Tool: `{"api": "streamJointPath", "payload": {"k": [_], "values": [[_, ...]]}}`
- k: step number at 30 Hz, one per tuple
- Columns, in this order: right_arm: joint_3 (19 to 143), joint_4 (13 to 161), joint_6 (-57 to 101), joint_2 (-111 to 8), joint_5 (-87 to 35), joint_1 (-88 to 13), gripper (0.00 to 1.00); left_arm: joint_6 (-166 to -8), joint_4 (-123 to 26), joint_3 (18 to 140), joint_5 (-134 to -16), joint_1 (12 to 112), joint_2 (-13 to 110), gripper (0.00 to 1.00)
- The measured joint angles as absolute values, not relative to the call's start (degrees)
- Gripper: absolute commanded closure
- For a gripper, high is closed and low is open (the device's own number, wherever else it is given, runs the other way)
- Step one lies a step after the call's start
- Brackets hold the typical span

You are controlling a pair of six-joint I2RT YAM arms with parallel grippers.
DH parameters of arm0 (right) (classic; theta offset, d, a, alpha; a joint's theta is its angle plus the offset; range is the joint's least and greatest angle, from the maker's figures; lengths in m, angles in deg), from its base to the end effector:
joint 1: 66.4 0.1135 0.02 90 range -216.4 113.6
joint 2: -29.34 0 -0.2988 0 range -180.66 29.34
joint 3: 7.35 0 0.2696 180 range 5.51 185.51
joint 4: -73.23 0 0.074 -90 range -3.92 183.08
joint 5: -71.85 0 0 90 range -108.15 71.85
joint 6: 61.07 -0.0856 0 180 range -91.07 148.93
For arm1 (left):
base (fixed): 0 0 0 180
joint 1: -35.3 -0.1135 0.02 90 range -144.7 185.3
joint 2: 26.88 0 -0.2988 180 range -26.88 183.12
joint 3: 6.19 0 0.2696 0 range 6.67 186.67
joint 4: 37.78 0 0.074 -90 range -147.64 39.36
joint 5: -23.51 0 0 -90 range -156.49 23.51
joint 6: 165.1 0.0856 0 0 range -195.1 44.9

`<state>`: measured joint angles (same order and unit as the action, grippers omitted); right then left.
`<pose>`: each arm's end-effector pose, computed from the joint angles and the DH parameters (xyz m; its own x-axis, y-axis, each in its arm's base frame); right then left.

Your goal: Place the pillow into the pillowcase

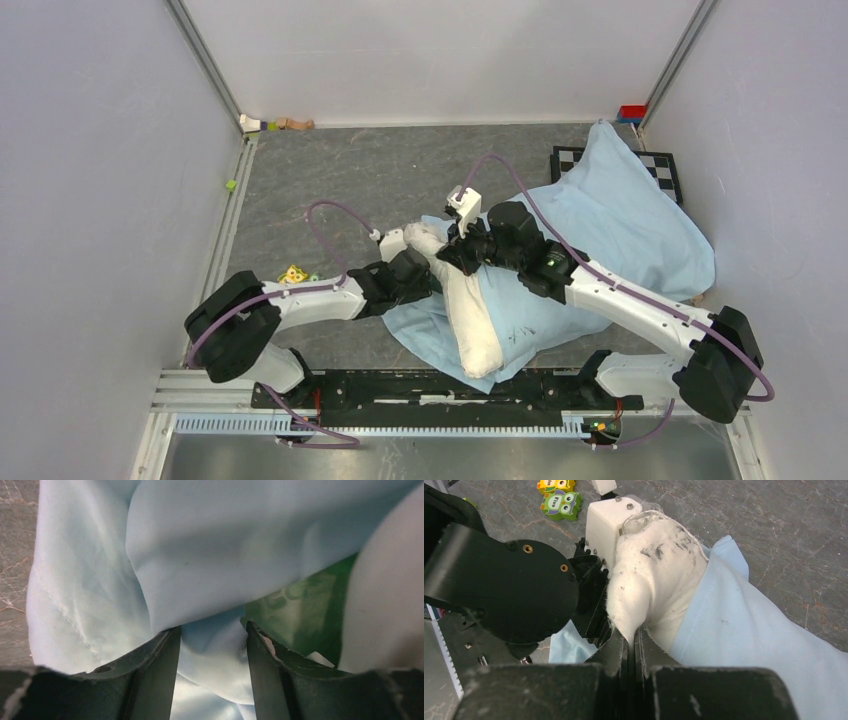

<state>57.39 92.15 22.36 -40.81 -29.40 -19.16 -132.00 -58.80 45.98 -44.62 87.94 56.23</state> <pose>0.2124 0.2543 0.3041 -0.3741 -0.2392 -0.8960 -0.8033 0.5665 0.1841 0.2134 -0.2270 0.1507 -0.7622 -0.2827 -0.5823 -0.0736 0.9316 -0.3560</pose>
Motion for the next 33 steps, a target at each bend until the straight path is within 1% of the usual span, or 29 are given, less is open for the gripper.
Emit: {"api": "streamJointPath", "payload": {"k": [3,5,6,9,11,14,15,16,17,18,24,31,32,33], "values": [[57.4,92.1,22.3,-40.8,-29.4,-19.2,1.0,-132.5,-55.9,44.5,-44.4,87.9,57.9,0.65],[57.4,92.2,22.3,-40.8,-29.2,-19.1,1.0,-133.0,-53.6,43.1,-44.3,87.9,57.8,0.76],[57.4,92.2,22.3,-40.8,-29.0,-19.1,1.0,-133.2,-52.8,42.7,-44.2,87.9,57.8,0.8],[57.4,92.2,22.2,-40.8,-28.6,-19.1,1.0,-133.7,-51.7,41.7,-44.1,87.9,57.6,0.83],[57.4,92.3,22.2,-40.8,-28.3,-19.0,1.0,-134.2,-51.6,40.9,-44.1,87.9,56.5,0.84],[57.5,92.5,22.5,-40.8,-28.4,-18.9,1.0,-134.4,-51.5,39.6,-44.4,87.2,53.6,0.77],[57.5,92.7,22.8,-40.8,-28.6,-18.8,0.99,-134.4,-51.0,38.9,-45.0,86.3,52.5,0.77],[57.5,92.7,23.0,-40.8,-28.6,-18.8,1.0,-134.4,-50.4,38.2,-45.7,85.4,51.6,0.81],[57.7,93.1,23.4,-40.8,-28.6,-18.7,1.0,-134.4,-49.5,37.1,-46.5,83.9,50.5,0.93],[57.9,93.8,23.9,-40.8,-28.6,-18.5,1.0,-134.4,-48.9,36.1,-47.5,82.0,49.3,0.97],[60.2,98.0,27.2,-42.0,-28.4,-16.8,1.0,-134.3,-49.0,33.4,-51.1,74.0,42.9,0.98],[60.3,101.1,29.0,-44.1,-26.5,-14.7,1.0,-132.4,-51.5,36.1,-53.3,71.0,38.3,0.98],[60.3,101.1,29.0,-44.1,-25.9,-14.7,1.0,-132.2,-51.5,36.3,-53.8,71.0,38.0,0.96],[60.3,101.1,28.7,-44.1,-25.3,-14.7,1.0,-131.9,-51.7,36.7,-54.9,71.0,37.9,0.9]]}}
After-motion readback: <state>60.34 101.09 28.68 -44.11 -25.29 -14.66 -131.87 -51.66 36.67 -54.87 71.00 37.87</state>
